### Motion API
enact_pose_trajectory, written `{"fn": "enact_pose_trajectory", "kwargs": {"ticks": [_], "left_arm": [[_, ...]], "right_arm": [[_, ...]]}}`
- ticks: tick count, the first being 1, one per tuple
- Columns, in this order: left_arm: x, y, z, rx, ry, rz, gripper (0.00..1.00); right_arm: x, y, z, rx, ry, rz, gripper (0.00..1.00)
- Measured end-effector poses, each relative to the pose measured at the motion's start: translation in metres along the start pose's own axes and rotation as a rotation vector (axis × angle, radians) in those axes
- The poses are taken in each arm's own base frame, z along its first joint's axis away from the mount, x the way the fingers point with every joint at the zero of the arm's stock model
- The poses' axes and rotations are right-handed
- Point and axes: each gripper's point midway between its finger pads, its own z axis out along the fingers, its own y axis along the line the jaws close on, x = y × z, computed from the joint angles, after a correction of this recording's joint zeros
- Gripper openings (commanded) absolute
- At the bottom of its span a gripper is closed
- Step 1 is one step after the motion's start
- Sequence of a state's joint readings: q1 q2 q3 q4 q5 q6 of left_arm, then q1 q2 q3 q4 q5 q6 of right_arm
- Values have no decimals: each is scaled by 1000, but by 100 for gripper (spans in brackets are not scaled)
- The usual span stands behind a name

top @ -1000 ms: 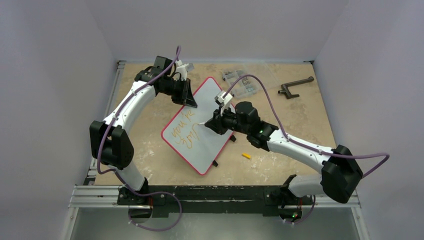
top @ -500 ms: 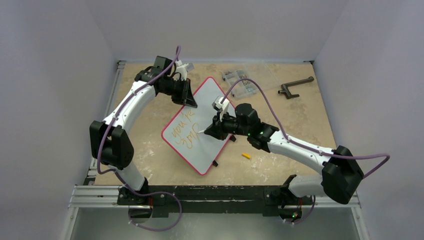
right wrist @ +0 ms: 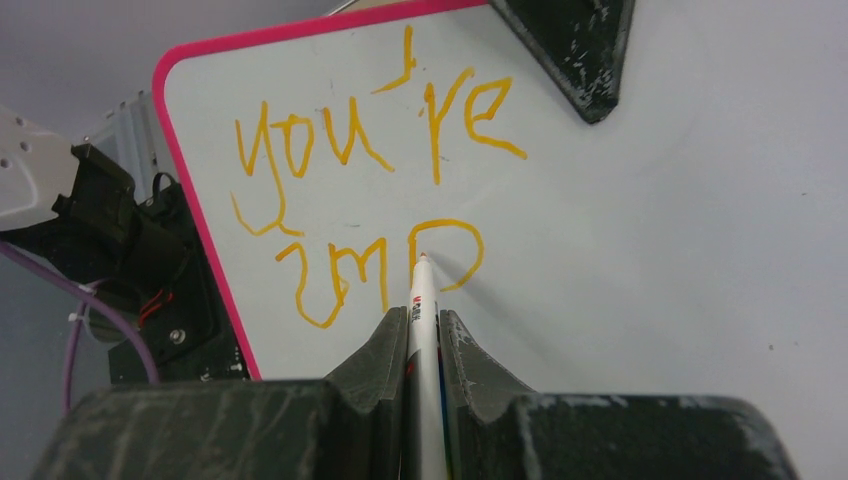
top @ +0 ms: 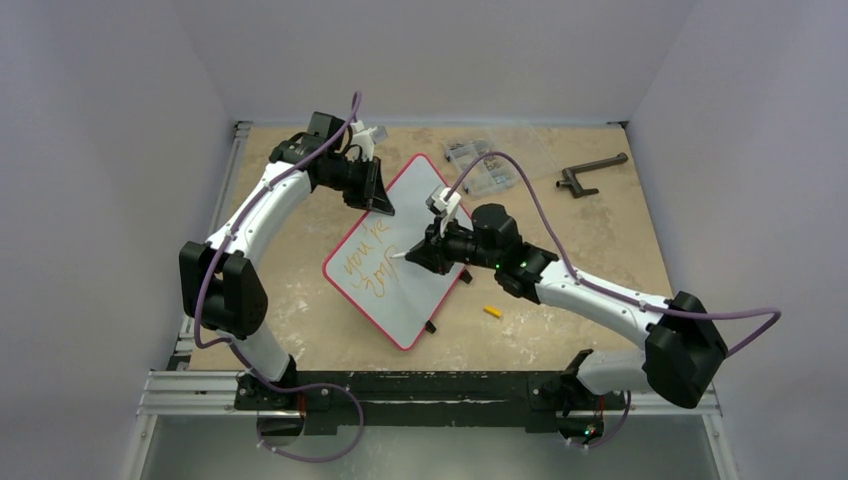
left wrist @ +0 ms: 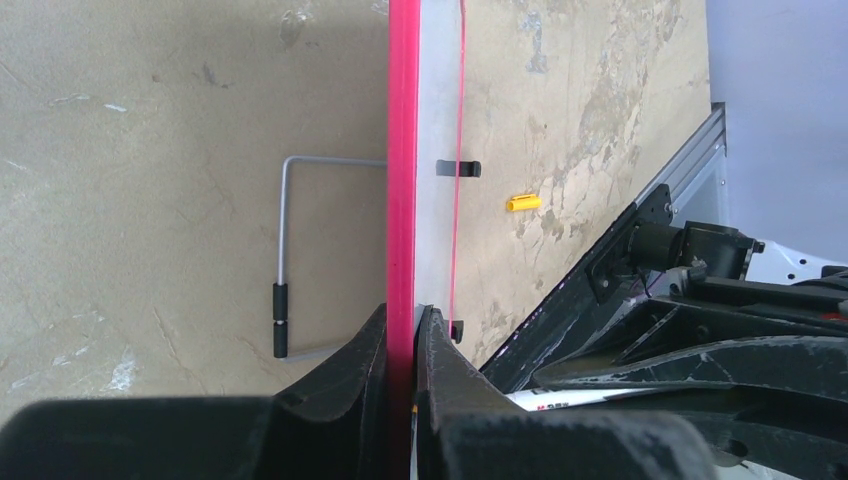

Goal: Write a sentence on the whiteboard

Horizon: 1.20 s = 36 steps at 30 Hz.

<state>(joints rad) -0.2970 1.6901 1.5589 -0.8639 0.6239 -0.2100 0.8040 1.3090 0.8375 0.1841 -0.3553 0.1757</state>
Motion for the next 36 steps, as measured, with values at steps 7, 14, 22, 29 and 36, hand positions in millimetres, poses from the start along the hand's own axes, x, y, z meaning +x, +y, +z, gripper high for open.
{"fn": "enact_pose_trajectory", "kwargs": {"ticks": [7, 14, 22, 29, 36], "left_arm": [[0, 0, 0, 0, 0, 0, 0], [0, 0, 0, 0, 0, 0, 0], [0, 0, 0, 0, 0, 0, 0], [0, 0, 0, -1, 0, 0, 0], [0, 0, 0, -2, 0, 0, 0]], "right_arm": [[-16, -17, -1, 92, -56, 20, 0], [-20, -32, -3, 172, -79, 44, 0], [-18, -37, 0, 191, -75, 49, 0], [-17, -38, 0, 191, -72, 41, 0], [-14, -37, 0, 182, -61, 28, 0]]}}
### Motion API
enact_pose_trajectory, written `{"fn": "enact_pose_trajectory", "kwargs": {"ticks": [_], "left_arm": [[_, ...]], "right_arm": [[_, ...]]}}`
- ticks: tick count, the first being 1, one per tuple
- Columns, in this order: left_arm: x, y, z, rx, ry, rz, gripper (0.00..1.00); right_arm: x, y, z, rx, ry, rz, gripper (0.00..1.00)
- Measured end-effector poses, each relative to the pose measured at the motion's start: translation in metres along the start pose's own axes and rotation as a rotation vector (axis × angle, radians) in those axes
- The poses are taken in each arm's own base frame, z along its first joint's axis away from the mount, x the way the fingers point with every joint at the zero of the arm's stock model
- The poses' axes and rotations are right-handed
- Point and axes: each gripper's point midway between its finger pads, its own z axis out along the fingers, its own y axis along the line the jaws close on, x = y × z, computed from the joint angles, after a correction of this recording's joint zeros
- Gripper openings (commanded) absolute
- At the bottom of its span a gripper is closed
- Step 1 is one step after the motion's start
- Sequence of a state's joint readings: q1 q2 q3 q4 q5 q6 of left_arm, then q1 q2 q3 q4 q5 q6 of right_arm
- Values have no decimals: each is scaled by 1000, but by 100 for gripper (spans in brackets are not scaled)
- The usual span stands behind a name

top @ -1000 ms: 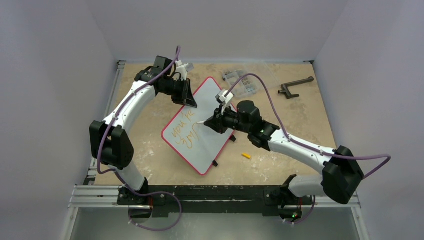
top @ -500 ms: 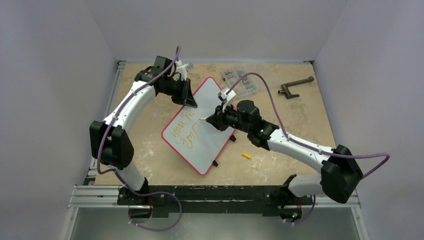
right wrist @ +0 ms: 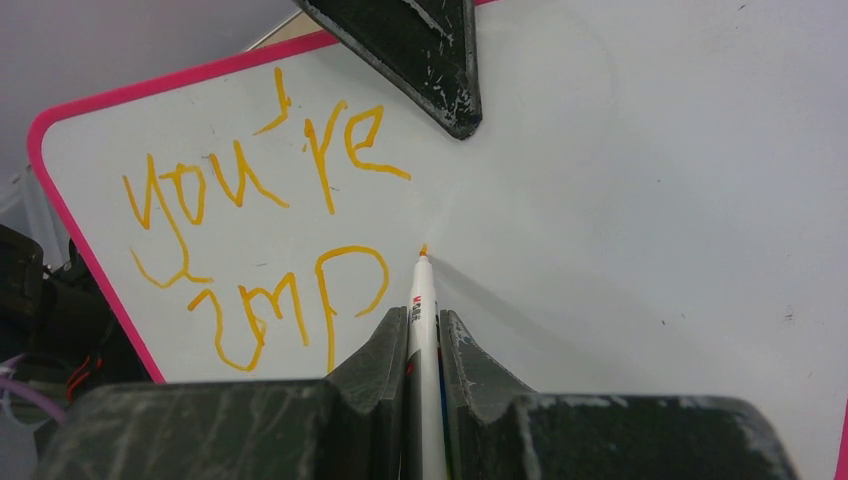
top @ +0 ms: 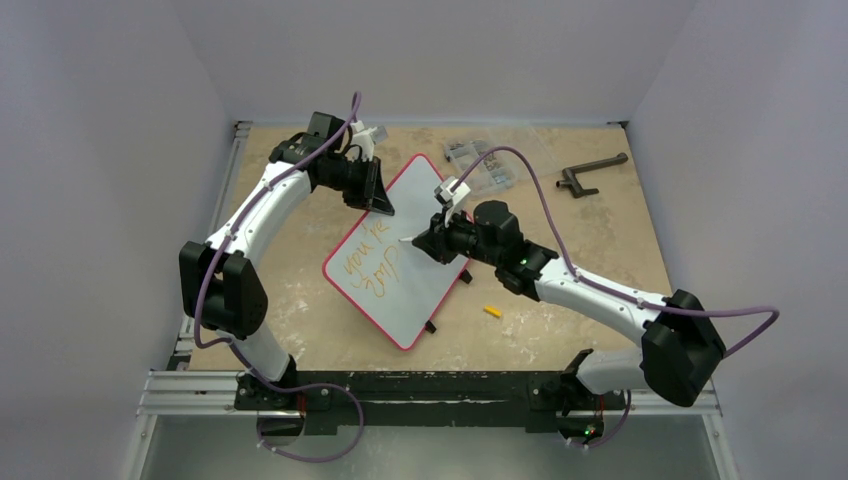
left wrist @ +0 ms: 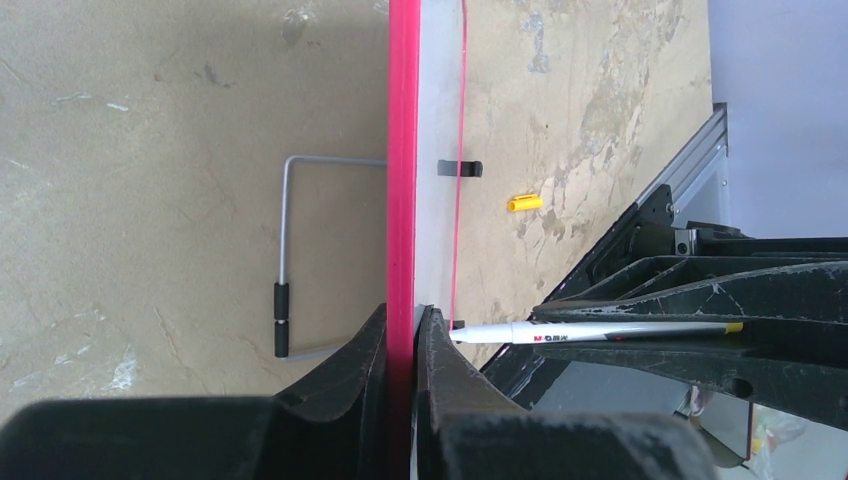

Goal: Write a sentence on the whiteboard

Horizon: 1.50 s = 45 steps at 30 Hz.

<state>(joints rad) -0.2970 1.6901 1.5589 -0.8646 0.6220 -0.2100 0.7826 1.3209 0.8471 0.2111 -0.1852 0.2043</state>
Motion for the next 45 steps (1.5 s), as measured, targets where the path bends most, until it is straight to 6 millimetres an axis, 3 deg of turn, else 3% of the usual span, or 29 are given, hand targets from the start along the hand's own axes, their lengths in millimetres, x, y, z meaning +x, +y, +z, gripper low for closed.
{"fn": "enact_pose_trajectory", "kwargs": {"ticks": [13, 22, 36, 45], "left_arm": [[0, 0, 0, -2, 1, 0, 0], [0, 0, 0, -2, 0, 0, 0], [0, 1, 0, -3, 1, -1, 0], [1, 1, 0, -4, 3, -3, 0]], "right_arm": [[24, 2, -10, -30, 43, 6, 0], [28, -6, -12, 17, 54, 10, 0], [-11, -8, 5, 45, -3, -1, 0], [-12, -2, 7, 9, -1, -11, 0]]}}
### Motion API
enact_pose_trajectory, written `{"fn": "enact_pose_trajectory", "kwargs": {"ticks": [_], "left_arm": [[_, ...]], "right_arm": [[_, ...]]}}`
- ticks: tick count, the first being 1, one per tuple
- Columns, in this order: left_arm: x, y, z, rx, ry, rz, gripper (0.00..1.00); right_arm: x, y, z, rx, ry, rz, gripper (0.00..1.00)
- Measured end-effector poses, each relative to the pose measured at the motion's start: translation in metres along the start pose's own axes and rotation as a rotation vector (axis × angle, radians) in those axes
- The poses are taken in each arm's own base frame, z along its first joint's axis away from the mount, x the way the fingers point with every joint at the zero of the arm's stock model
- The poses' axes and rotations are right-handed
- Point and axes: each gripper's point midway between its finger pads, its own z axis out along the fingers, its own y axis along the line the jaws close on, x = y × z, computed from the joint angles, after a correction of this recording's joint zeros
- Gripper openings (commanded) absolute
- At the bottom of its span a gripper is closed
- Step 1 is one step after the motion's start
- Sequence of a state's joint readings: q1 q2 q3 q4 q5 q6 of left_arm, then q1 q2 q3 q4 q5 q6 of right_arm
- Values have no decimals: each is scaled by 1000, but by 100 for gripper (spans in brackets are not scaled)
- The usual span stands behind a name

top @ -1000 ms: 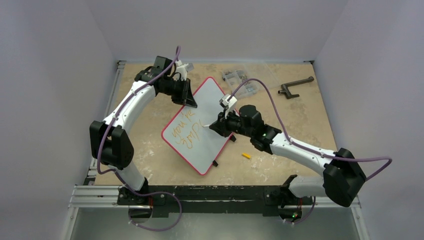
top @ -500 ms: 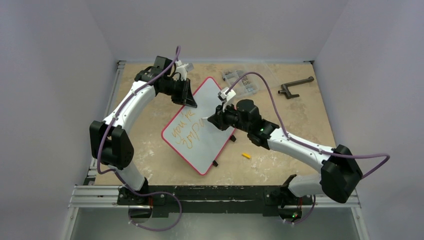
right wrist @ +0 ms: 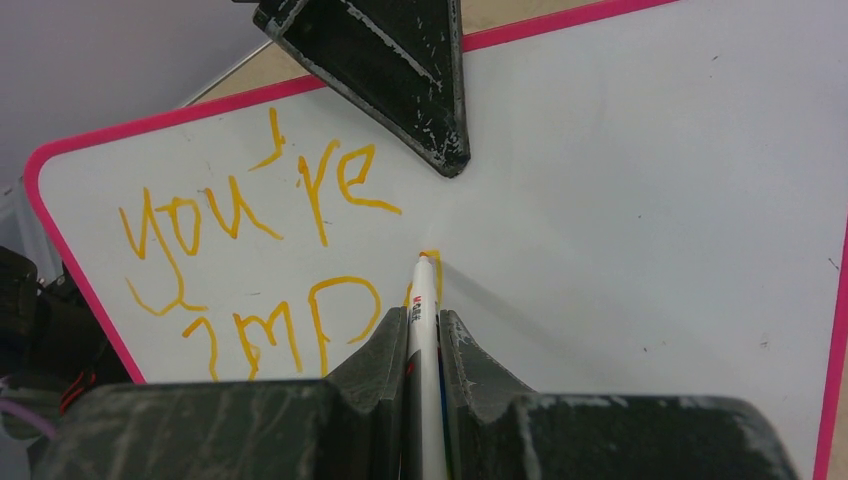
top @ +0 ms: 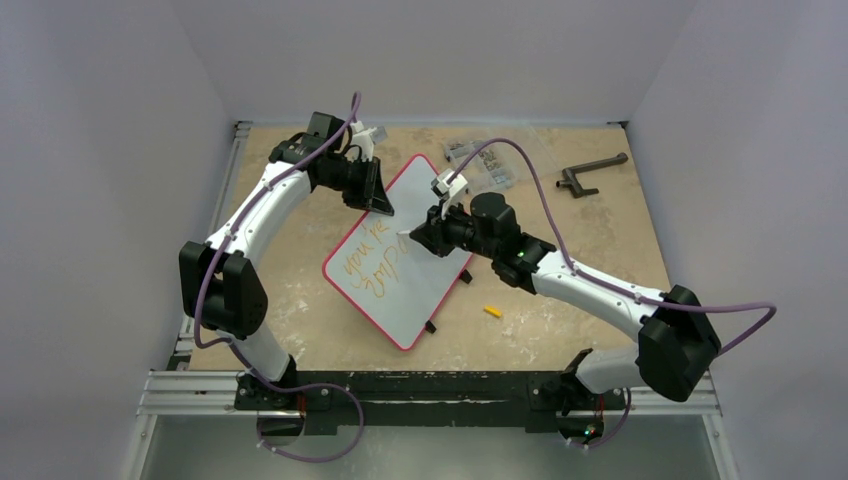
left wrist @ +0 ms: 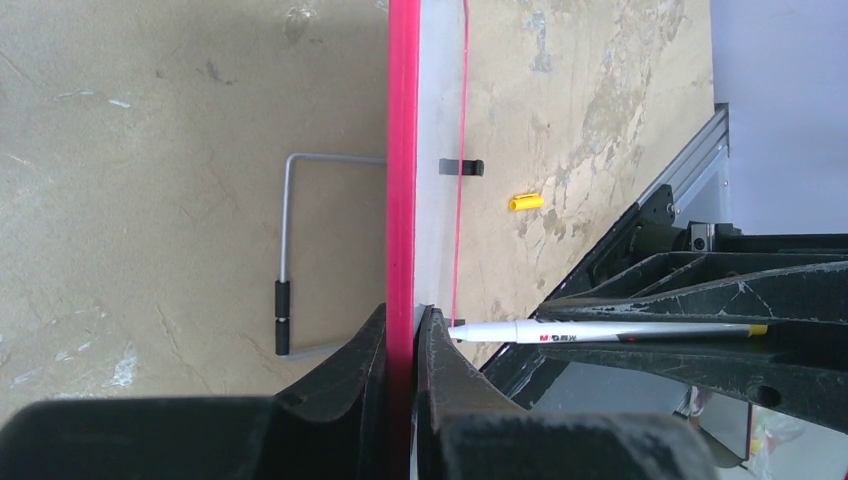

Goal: Write a sentence on the whiteboard

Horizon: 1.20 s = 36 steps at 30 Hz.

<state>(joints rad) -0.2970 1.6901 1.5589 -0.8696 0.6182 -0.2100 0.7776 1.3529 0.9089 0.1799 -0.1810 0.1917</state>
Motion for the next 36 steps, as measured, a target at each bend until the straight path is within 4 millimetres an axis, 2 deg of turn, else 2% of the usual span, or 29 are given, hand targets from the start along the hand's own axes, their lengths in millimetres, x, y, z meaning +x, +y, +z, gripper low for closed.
{"fn": "enact_pose_trajectory", "kwargs": {"ticks": [7, 21, 29, 36], "left_arm": [[0, 0, 0, 1, -1, 1, 0], [0, -1, -1, 1, -1, 0, 0], [0, -1, -1, 2, -1, 0, 0], [0, -1, -1, 2, -1, 1, 0]], "right_arm": [[2, 8, -1, -45, 10, -2, 0], [3, 9, -4, -48, 12, -1, 0], [-6, 0, -11, 21, -26, 26, 0], [-1, -4, -8, 40, -13, 36, 0]]}}
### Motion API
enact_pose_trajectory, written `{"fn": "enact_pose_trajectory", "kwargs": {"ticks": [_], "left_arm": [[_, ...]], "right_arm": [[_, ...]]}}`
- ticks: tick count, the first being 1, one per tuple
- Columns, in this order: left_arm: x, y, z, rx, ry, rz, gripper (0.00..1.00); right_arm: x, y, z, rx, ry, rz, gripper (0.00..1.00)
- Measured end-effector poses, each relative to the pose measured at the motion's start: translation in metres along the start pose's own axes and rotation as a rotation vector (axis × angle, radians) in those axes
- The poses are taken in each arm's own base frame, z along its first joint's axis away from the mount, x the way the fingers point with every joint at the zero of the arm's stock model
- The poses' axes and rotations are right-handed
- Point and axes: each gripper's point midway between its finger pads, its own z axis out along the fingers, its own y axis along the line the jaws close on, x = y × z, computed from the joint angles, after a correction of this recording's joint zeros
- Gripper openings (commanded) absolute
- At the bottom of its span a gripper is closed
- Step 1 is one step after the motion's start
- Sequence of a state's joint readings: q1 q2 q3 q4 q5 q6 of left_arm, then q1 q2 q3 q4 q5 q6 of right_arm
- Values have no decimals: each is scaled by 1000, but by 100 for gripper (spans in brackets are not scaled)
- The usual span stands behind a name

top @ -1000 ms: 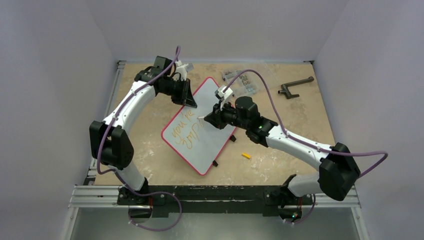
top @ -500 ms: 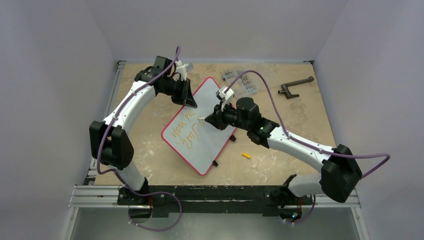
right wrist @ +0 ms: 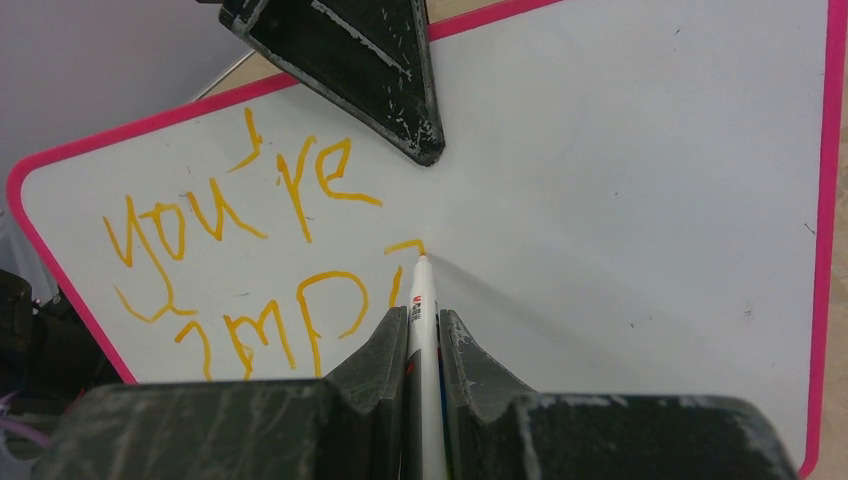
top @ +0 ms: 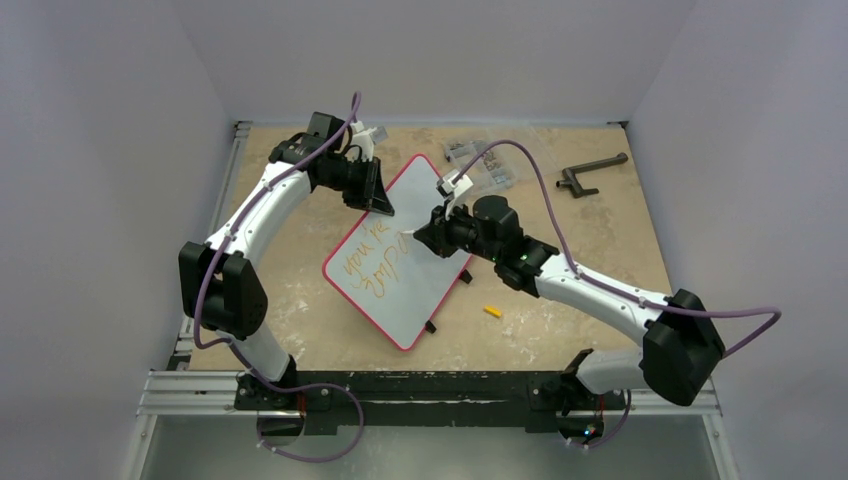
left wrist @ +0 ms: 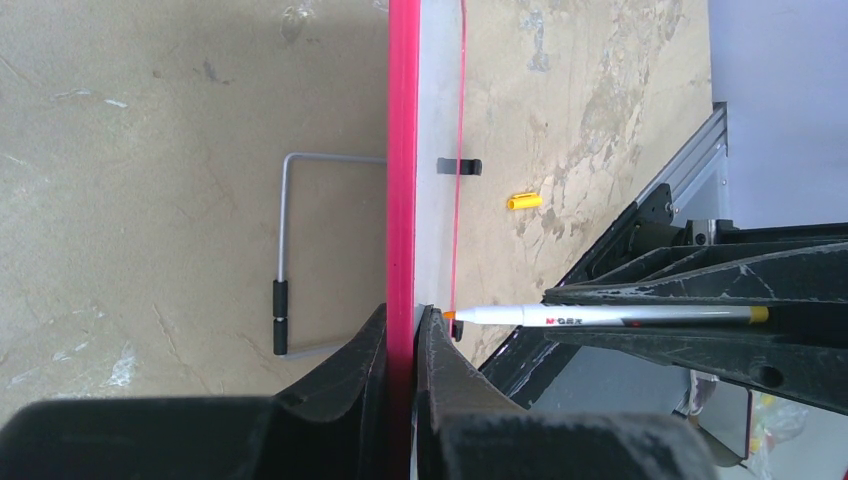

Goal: Write a sentence on the whiteboard

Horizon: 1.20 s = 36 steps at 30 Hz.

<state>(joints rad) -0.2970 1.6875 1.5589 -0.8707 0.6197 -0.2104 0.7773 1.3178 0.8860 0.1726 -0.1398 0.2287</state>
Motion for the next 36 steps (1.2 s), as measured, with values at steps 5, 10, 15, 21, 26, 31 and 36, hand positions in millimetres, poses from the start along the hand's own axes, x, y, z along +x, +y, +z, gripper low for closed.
{"fn": "enact_pose_trajectory", "kwargs": {"ticks": [5, 10, 15, 21, 26, 31, 36], "left_arm": [[0, 0, 0, -1, 0, -1, 0], [0, 0, 0, 0, 0, 0, 0], [1, 0, 0, -1, 1, 0, 0], [1, 0, 0, -1, 1, 0, 0], [1, 0, 0, -4, 0, 0, 0], [1, 0, 0, -4, 0, -1, 0], [1, 0, 0, -3, 1, -1, 0]], "right_arm": [[5, -2, 4, 3, 14, 3, 0], [1, -1, 5, 2, 6, 3, 0], [1, -2, 6, 2, 6, 5, 0], [1, -3, 6, 6, 5, 6, 0], [6, -5, 4, 13, -2, 10, 0], [19, -10, -2, 31, 10, 22, 0], [31, -12, -9, 36, 29, 28, 0]]}}
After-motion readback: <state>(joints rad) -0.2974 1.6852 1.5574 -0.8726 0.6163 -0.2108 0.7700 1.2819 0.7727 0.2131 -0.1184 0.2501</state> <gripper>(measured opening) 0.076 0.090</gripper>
